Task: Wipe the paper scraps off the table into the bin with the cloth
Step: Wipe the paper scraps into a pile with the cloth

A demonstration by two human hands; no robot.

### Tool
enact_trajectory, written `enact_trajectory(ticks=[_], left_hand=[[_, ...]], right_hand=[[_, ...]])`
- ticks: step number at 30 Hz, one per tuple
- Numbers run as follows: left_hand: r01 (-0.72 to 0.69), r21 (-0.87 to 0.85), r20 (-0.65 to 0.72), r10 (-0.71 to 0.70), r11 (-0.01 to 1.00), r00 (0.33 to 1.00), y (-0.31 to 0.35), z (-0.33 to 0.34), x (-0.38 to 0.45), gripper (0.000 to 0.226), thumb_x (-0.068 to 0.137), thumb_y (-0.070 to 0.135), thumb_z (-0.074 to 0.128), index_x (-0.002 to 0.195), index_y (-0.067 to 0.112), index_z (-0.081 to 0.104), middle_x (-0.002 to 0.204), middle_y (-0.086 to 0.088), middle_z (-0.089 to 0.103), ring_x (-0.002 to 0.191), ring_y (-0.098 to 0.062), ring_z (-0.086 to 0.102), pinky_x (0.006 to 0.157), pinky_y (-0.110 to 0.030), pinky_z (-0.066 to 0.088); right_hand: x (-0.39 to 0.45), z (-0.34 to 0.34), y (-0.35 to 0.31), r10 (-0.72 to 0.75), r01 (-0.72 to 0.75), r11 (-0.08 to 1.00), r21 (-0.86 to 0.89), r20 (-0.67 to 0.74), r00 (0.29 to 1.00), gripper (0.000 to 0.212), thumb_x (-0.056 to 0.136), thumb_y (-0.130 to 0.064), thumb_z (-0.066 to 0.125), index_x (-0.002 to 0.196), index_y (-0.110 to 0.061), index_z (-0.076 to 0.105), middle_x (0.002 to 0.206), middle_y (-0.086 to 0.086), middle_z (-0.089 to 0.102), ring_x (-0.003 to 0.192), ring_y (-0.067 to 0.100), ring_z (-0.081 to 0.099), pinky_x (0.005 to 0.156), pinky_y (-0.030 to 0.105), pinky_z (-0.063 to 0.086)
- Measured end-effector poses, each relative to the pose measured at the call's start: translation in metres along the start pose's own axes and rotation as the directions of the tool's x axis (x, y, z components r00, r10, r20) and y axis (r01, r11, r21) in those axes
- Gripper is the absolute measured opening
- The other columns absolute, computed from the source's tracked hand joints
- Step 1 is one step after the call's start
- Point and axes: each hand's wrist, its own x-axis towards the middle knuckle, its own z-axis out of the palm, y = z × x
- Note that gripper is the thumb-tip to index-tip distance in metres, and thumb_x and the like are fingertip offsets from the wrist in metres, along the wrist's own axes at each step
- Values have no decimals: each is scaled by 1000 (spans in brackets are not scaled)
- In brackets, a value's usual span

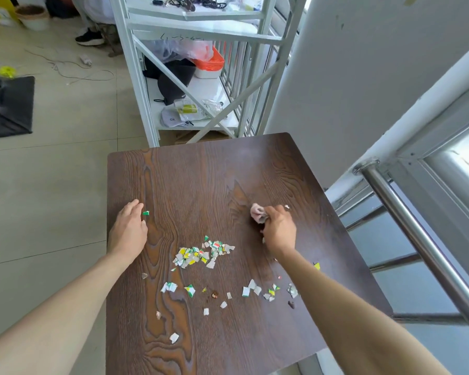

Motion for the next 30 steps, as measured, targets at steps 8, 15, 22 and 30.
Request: enact_trajectory(ticks=[8,15,22,30], left_hand=[[-147,59,-1,147,987,989,27,2,-4,48,90,2,48,138,5,41,150,-8,34,140,-26,28,114,-43,28],[-370,-117,106,382,922,918,85,27,-4,36,93,14,53,128,15,56,144,0,46,137,-19,34,113,-40,28],[-380,-121,58,389,917,919,101,42,2,31,88,9,58,118,17,64,131,3,57,124,-18,46,101,-40,40],[-362,-109,42,368,926,929,107,45,-4,33,88,4,57,119,14,62,132,-2,57,125,-22,46,103,-40,40]], right_hand=[[-61,10,-48,-293,270,951,154,156,943,27,75,-8,43,89,-8,66,84,15,60,78,33,57,57,32,34],[5,-28,9,-17,22,989,146,-38,999,14,83,-4,48,84,-6,61,84,12,54,83,35,55,62,35,40],[49,-31,56,291,-290,956,29,-36,956,29,91,-9,43,111,-13,65,111,17,56,101,37,54,78,36,44],[-37,7,-6,-20,21,998,53,-13,1000,38,81,3,48,109,-14,67,97,10,60,87,31,53,67,40,46]])
